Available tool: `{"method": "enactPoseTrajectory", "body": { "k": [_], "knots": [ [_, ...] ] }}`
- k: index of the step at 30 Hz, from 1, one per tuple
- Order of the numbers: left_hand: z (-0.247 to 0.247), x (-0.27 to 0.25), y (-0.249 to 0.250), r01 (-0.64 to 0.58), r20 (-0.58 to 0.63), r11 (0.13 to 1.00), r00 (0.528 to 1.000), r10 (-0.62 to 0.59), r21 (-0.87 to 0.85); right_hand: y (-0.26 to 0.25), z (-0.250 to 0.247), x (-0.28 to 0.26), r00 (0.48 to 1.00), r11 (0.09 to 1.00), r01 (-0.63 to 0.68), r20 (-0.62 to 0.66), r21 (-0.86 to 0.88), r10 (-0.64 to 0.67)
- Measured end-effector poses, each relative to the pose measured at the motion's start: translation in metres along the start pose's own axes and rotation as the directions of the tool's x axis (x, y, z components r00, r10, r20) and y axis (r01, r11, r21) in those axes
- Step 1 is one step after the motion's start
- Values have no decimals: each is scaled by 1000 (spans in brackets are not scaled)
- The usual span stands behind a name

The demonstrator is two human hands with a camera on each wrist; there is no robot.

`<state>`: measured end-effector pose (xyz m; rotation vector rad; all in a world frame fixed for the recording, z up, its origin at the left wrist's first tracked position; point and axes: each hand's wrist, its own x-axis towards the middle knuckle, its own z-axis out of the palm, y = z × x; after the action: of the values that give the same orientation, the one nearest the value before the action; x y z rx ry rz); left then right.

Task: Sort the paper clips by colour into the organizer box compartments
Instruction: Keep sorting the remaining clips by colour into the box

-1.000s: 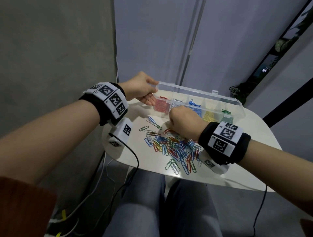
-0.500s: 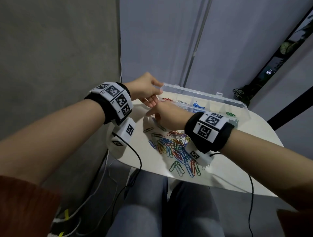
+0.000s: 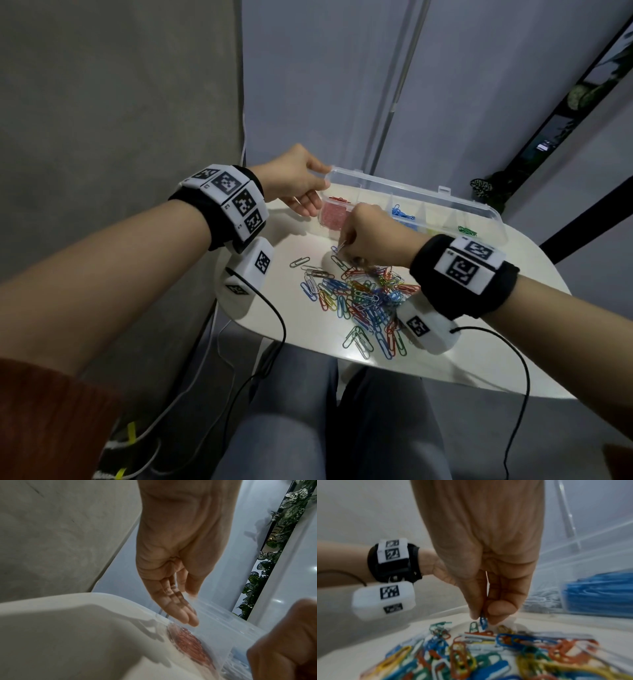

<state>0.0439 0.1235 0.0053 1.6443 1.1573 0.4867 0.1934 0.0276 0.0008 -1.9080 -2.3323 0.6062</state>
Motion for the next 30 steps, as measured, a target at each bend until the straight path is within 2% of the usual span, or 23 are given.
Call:
{"method": "enactPoseTrajectory", "body": {
  "k": [3,6,8,18,21,24,25,30],
  "knots": [
    [0,0,0,-3,-5,1000,1000,3,2,12,-10,-11,999,977,-35,-1,209,36],
    [1,0,0,-3,-5,1000,1000,4,4,18,-20,-22,996,909,-67,-28,410,86],
    [1,0,0,-5,-6,1000,1000,5,5,22,-26,-27,993,880,-78,-44,469,111],
    [1,-7,-1,-1,-12,1000,1000,1,16,39,-40,-42,963,870,-76,-189,488,190],
    [-1,-11,-2,2,-17,1000,1000,-2,24,46,-51,-42,912,829,-36,-321,558,255],
    [-1,-15,-2,6,-18,999,1000,-6,31,51,-60,-36,840,853,-24,-452,522,300],
    [-1,-16,-1,7,-19,999,1000,-7,33,51,-61,-33,829,861,-41,-464,507,312],
    [0,-18,0,16,-21,1000,1000,-15,25,54,-58,-29,842,889,-170,-407,426,355]
  ]
}}
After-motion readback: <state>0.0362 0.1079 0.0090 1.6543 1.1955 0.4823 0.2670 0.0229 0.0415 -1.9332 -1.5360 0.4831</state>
